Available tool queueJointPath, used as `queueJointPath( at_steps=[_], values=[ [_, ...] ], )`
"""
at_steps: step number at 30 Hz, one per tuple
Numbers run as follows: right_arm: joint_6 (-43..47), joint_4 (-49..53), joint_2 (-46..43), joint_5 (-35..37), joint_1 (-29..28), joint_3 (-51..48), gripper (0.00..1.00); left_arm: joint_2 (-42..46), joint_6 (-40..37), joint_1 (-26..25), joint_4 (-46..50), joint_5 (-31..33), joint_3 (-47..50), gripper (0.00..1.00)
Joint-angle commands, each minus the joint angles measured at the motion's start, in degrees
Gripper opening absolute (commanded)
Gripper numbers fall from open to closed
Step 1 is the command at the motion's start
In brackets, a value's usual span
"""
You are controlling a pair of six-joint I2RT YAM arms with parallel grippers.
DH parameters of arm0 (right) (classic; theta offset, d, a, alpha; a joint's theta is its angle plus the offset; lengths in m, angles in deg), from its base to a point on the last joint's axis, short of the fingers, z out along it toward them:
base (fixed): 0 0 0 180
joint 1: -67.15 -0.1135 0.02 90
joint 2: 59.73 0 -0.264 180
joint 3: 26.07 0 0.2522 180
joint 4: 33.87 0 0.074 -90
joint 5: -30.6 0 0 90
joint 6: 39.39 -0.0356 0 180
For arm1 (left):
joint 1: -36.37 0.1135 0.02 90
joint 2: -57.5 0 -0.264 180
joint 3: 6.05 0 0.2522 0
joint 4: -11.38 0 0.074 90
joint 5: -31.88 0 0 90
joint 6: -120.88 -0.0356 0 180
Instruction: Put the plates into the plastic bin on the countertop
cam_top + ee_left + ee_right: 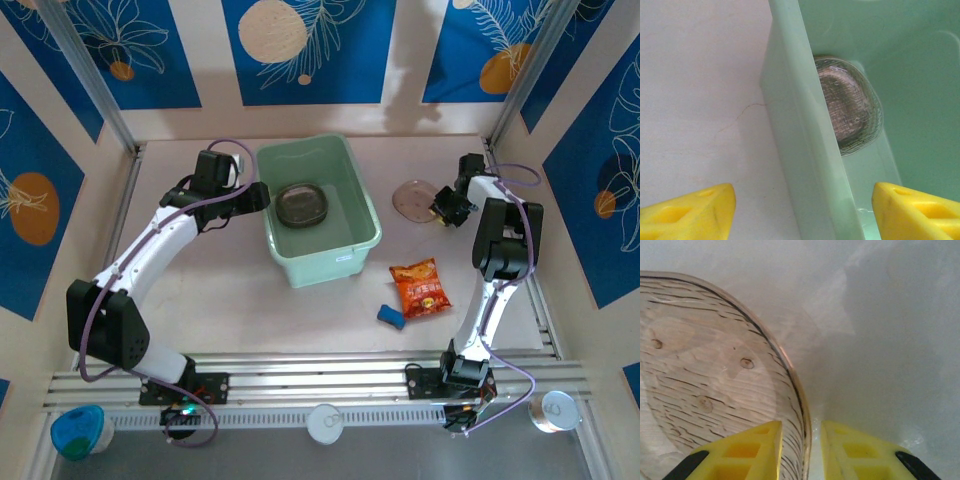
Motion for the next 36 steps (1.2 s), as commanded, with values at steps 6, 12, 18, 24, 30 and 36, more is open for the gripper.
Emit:
queueJointPath(
  at_steps=[6, 12, 18, 24, 30, 36],
  values=[
    [0.38, 1.62, 0.16, -0.55, -0.33, 0.63, 0.21, 0.42, -0.05, -0.86, -0.01, 0.49, -0.55, 0.73],
    [-0.34, 1.52, -1.19, -0.08, -0.81, 0.26, 0.09, 0.94, 0.13, -1.05, -0.45, 0.31, 0.08, 0.73],
    [-1.54, 0.82, -5.63, 1.03, -1.12, -1.78, 0.07, 1.36, -0.13, -1.17, -0.41, 0.05, 0.08, 0.73],
    [-3.06, 0.46, -10.96, -0.12, -1.57, -3.1, 0.04, 1.91, 0.28, -1.17, -0.59, -0.29, 0.69, 0.73],
    [-6.03, 1.61, -18.05, 2.3, -4.17, -3.45, 0.02, 3.67, 0.75, -1.23, -1.57, -0.74, 1.93, 0.73],
    [-10.62, 2.71, -26.48, 2.85, -5.36, -5.01, 0.0, 6.58, 1.1, -1.13, -2.43, -0.99, 4.14, 0.73]
  ],
)
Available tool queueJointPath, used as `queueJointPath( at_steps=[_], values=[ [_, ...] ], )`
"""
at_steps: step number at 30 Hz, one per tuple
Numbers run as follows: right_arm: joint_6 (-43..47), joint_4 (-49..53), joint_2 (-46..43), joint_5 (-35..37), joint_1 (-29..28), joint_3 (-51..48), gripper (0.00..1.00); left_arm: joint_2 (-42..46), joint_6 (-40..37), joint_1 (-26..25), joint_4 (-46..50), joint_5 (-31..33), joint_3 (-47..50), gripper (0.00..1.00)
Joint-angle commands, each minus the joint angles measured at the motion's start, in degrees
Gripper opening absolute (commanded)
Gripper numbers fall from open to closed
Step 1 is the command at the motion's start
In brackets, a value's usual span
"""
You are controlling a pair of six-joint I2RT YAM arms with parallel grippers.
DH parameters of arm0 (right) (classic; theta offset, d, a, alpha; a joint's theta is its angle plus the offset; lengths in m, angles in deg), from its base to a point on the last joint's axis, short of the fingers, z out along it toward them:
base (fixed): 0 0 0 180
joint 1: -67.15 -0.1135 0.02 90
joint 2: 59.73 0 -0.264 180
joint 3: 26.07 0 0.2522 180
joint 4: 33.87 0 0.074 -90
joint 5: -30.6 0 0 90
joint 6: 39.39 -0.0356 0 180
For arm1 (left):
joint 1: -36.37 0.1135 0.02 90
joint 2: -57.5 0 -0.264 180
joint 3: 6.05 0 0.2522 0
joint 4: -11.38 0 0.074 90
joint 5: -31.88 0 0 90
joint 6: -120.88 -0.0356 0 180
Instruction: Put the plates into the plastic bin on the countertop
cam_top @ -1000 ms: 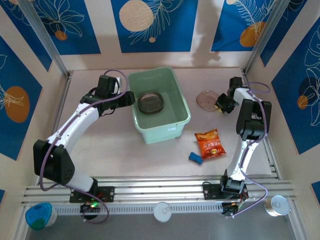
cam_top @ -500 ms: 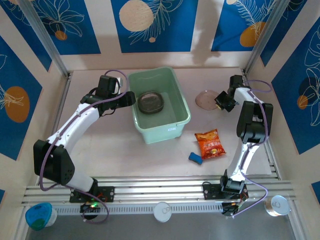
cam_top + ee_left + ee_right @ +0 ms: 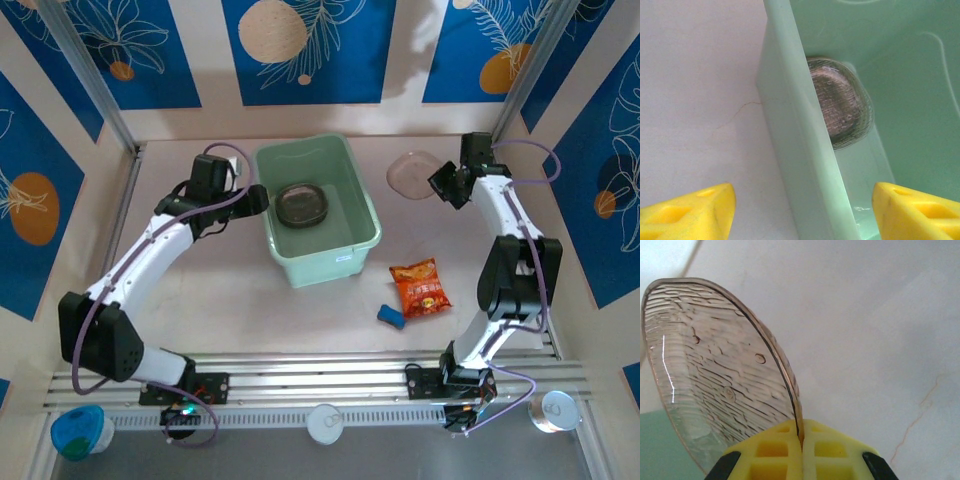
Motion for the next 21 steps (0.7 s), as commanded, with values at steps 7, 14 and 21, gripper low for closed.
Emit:
queueJointPath(
  at_steps=[7, 14, 21],
  values=[
    [-7.57, 4.99, -14.17, 6.22, -5.45, -1.53, 0.0, 5.45, 0.2, -0.71, -3.41, -1.99, 4.48, 0.73],
    [-16.66, 5.49, -24.29, 11.27, -13.77, -1.96, 0.0, 7.29, -1.0, -0.52, -4.05, -3.32, 5.6, 0.73],
    [-28.65, 11.26, -21.0, 21.88, -29.15, 3.57, 0.0, 8.04, -1.26, -0.42, -4.39, -4.4, 6.0, 0.73]
  ],
)
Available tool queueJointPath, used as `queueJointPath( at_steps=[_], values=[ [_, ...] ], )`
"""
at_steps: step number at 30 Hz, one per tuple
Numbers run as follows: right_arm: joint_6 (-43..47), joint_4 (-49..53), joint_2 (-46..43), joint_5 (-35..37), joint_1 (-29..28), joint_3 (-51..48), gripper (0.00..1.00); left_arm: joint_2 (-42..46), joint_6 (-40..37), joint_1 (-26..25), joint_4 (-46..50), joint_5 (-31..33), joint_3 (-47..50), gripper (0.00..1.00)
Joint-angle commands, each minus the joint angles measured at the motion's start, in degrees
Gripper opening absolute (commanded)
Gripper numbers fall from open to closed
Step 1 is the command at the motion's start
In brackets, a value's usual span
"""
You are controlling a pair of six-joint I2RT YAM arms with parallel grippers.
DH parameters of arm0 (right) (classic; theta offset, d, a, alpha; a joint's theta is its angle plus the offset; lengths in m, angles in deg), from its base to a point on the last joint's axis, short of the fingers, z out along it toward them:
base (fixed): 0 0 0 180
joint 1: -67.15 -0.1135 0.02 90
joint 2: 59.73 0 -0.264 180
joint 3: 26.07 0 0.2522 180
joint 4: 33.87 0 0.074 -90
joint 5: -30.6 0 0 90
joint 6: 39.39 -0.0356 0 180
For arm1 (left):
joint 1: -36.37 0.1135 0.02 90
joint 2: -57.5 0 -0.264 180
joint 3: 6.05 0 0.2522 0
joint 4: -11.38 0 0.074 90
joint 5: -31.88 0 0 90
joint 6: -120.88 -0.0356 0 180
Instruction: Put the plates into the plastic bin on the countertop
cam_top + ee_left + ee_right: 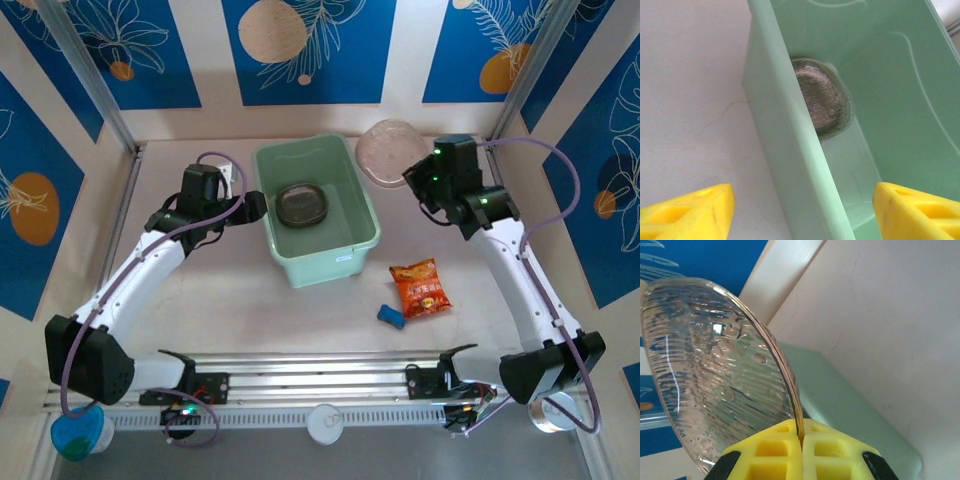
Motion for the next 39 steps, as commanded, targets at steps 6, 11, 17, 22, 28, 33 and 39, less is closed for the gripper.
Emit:
queueJointPath(
  at_steps=[6, 11, 17, 22, 28, 33, 39],
  values=[
    [-16.67, 5.33, 12.41, 13.48, -14.97, 8.12, 0.0, 2.81, -1.06, -0.25, -0.79, -1.39, 1.25, 0.73],
    [-22.2, 8.23, 21.44, 12.93, -17.53, 14.52, 0.0, 3.14, -1.05, -0.15, 0.25, -0.59, 1.03, 0.74],
    [-29.03, 15.15, 30.96, 12.01, -18.92, 22.56, 0.0, 3.91, -1.66, 0.89, 1.18, 0.48, 1.08, 0.74],
    [-30.62, 16.73, 37.04, 11.27, -21.17, 27.74, 0.0, 3.64, -2.15, 2.78, 1.91, -0.28, 0.97, 0.74],
    [-33.76, 19.46, 42.76, 11.08, -22.21, 31.66, 0.0, 2.57, -2.8, 4.69, 3.31, -1.94, -0.22, 0.74],
    [-36.67, 20.91, 47.45, 11.98, -22.79, 35.07, 0.0, 1.58, -3.29, 5.03, 4.48, -3.54, -0.84, 0.74],
    [-39.57, 21.87, 54.2, 12.38, -23.27, 40.9, 0.0, 1.0, -4.42, 5.68, 5.87, -4.88, -1.71, 0.74]
  ],
)
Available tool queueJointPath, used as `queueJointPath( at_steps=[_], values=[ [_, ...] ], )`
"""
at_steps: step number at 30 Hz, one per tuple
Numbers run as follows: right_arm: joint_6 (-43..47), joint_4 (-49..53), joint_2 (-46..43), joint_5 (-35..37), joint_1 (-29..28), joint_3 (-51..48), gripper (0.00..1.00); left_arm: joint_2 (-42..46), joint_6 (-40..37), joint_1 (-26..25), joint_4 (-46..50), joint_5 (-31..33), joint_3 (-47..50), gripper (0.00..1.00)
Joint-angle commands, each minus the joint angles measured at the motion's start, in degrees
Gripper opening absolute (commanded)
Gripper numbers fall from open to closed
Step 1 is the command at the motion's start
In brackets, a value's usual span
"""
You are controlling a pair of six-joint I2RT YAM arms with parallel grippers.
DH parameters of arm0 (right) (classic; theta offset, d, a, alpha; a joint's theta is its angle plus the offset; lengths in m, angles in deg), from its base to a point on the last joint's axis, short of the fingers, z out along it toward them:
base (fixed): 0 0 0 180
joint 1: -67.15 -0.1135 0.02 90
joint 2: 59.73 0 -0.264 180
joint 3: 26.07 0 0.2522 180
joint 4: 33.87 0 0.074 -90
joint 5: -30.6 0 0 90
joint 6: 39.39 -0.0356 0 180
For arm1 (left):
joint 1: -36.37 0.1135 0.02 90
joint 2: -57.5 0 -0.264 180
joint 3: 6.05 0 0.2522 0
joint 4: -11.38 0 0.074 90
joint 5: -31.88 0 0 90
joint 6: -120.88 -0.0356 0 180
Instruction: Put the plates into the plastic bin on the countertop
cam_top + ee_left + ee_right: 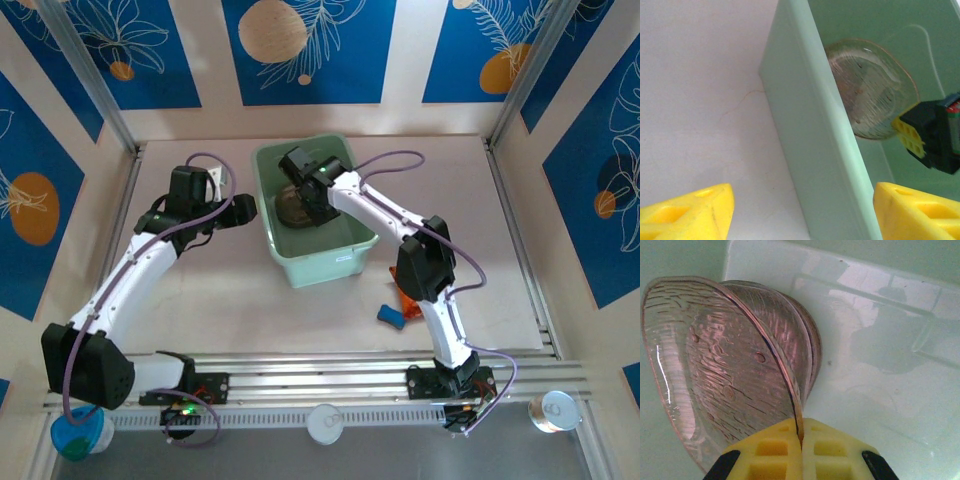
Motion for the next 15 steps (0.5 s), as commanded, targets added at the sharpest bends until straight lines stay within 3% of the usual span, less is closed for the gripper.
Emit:
queueJointPath(
  at_steps=[1, 10, 15],
  values=[
    [-3.99, 3.17, 3.51, 1.72, -0.63, 4.05, 0.0, -0.23, -2.24, 1.01, 2.2, -2.07, -2.24, 0.74],
    [-6.62, 7.21, 10.6, 3.36, -0.71, 11.61, 0.0, 1.01, -3.48, 2.57, 3.79, -2.31, -1.28, 0.74],
    [-6.17, 7.42, 11.97, 3.29, -0.98, 13.27, 0.12, 1.45, -3.62, 2.77, 3.96, -2.5, -1.02, 0.74]
  ],
)
